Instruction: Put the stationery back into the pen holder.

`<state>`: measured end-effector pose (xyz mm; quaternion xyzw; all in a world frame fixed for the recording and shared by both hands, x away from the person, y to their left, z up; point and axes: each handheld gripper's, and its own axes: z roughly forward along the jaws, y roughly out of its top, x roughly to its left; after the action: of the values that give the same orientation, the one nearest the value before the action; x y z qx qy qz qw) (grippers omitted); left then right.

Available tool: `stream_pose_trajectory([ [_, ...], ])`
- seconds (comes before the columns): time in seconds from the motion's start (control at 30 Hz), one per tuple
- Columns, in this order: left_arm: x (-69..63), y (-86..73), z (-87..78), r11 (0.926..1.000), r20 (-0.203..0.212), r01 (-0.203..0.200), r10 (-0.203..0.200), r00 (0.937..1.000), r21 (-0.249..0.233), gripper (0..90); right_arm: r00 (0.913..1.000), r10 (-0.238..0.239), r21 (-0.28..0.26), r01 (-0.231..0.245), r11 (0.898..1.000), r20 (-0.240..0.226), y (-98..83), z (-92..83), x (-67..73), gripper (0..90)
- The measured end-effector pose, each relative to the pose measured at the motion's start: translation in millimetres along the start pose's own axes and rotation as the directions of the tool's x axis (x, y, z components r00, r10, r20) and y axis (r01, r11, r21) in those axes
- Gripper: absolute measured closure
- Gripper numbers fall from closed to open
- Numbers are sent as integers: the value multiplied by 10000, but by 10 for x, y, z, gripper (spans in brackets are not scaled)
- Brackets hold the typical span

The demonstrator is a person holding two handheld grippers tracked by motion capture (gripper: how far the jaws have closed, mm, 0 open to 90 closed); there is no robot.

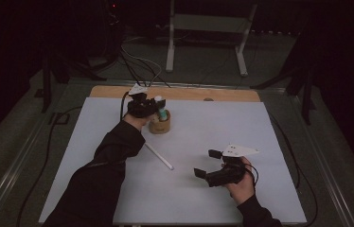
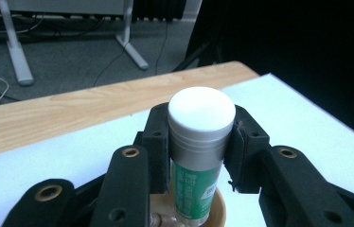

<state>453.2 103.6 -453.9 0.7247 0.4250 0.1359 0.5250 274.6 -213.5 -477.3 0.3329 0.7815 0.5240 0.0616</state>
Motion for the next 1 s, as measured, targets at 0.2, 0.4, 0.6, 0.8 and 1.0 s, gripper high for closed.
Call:
stream_pose_trajectory([
  [0.2, -15, -41, 62, 9985, -219, -273, 283, 9994, 465, 658, 10000, -36, -14, 36, 10000, 9, 1, -1, -1, 9],
  [0.4, -3, -49, 75, 9983, -395, -89, 112, 9992, 575, 645, 10000, 5, -8, -5, 10000, -37, -2, 3, -9, 9],
  [0.6, -41, 26, -16, 9994, -348, -49, 62, 9994, 349, 410, 9995, 206, -96, -208, 9997, -244, -2, -1, -22, 9],
  [0.8, -98, 102, -149, 9996, -149, -84, 88, 9999, 258, 241, 9996, 157, -85, -159, 9998, -213, 0, 1, -16, 9],
  [1.0, -123, 130, -289, 10000, 207, 1, -3, 9998, 99, 167, 9997, 125, -78, -126, 9999, -205, 4, 1, -12, 9],
])
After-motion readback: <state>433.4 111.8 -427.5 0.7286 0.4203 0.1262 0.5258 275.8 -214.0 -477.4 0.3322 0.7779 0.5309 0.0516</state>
